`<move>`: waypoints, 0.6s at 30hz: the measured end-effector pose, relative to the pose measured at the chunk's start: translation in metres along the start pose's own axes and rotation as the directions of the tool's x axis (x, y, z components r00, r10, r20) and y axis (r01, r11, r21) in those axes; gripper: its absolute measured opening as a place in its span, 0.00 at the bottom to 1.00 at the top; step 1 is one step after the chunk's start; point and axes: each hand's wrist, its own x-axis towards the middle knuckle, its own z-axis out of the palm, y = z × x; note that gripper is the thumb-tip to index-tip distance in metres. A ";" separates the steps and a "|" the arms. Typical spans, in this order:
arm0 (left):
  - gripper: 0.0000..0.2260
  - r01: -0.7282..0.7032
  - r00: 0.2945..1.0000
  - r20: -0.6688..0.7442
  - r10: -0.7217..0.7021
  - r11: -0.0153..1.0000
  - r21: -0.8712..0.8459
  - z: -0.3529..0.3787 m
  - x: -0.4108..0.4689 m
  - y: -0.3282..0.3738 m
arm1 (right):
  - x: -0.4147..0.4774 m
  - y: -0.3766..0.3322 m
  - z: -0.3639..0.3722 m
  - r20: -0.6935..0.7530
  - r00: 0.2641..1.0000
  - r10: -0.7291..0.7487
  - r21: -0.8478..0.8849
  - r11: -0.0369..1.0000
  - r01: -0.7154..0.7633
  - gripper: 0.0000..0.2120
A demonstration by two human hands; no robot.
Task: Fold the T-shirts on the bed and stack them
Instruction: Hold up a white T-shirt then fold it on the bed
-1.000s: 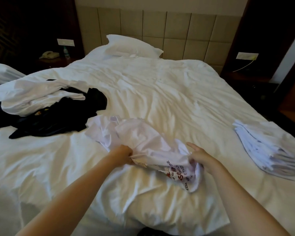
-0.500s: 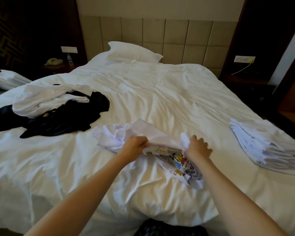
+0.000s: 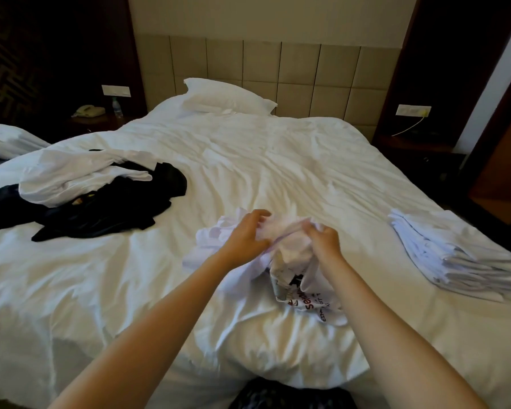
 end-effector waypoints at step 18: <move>0.39 0.364 0.832 0.328 -0.448 0.886 0.286 0.032 -0.017 -0.041 | 0.001 0.005 -0.063 0.293 0.934 0.205 -0.538 0.843 -0.017 0.06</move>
